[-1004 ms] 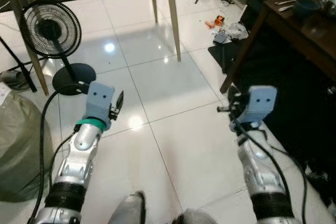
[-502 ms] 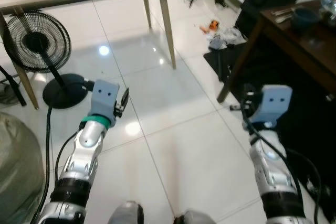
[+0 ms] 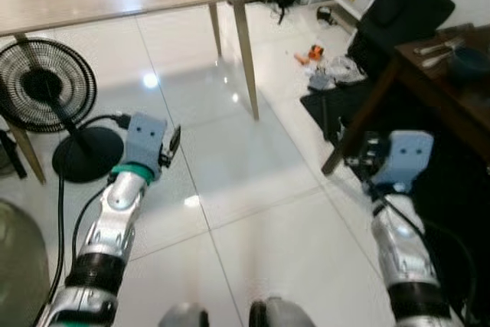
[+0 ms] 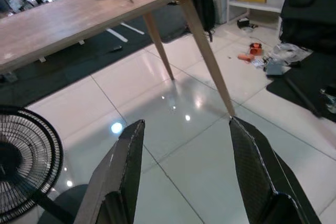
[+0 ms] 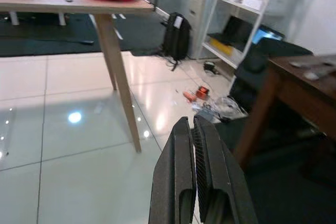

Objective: Setting the table

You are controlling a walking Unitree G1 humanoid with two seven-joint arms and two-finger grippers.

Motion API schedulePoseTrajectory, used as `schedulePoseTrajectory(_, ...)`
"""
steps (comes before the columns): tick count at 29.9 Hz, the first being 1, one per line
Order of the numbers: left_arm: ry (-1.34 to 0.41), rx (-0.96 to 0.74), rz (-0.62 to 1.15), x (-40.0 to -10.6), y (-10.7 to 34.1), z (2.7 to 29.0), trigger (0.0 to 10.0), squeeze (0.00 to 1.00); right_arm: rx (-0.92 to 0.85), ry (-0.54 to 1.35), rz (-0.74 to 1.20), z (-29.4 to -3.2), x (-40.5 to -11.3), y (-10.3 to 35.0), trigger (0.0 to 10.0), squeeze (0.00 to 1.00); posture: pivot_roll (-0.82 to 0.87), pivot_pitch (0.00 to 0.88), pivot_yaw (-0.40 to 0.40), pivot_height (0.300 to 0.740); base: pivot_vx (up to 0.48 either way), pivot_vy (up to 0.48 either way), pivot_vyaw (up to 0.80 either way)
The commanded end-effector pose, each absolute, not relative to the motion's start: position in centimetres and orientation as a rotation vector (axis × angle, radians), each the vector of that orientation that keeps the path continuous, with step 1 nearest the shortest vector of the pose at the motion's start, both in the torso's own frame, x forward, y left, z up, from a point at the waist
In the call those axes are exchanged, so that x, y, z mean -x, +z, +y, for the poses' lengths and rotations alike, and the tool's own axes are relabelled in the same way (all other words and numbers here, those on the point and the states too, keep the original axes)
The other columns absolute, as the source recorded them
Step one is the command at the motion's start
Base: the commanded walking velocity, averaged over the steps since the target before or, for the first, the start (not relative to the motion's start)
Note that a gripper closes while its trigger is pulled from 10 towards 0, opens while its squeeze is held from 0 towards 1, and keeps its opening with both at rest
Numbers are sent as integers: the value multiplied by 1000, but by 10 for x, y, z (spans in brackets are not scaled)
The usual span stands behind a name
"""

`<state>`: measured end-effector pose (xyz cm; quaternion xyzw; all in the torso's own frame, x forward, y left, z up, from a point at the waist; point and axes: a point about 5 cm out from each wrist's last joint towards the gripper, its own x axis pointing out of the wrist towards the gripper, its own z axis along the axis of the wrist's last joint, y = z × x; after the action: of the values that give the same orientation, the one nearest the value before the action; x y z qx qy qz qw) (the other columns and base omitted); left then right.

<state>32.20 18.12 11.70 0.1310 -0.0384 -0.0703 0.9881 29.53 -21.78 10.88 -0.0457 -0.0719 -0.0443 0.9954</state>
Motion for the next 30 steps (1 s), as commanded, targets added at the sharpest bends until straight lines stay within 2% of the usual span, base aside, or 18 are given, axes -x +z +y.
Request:
schedulePoseTrajectory(1,-139,-268,-57,-321,112,186,10000,0,96,-83,-121,-218,-292,102,10000,0,47,0,22,740,461,0,0)
schedulePoseTrajectory(30,-151,-260,-102,-326,123,185,10000,0,71,-113,-134,-222,-295,104,10000,0,49,0,22,740,462,0,0)
